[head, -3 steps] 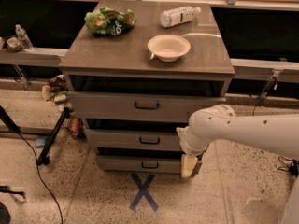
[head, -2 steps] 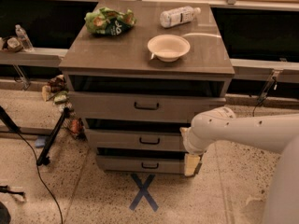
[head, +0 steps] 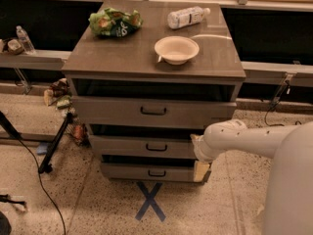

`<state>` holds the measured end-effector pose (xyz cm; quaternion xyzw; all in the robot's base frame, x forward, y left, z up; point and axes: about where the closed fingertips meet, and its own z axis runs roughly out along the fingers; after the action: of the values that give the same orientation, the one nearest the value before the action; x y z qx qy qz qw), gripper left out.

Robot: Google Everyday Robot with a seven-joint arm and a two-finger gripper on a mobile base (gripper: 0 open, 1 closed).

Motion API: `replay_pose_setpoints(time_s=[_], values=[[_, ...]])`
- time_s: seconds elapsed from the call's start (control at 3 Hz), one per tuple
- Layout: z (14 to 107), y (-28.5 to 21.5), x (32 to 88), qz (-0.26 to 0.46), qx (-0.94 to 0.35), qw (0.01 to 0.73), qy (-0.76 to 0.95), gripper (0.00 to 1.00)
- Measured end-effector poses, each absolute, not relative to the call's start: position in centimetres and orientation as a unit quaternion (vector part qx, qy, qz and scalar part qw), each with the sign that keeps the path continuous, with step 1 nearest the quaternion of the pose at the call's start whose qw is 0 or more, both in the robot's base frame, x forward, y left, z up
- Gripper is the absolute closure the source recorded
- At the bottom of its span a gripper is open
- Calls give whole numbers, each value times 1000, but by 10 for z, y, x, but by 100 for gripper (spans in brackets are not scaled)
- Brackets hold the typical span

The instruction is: Open middle drawer

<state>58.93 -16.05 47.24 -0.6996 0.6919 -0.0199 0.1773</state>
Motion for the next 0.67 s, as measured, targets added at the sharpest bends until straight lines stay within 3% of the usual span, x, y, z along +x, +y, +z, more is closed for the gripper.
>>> replay_pose_setpoints(time_s=[0.67], values=[[456,-160,629,-31,-708,203,675,0]])
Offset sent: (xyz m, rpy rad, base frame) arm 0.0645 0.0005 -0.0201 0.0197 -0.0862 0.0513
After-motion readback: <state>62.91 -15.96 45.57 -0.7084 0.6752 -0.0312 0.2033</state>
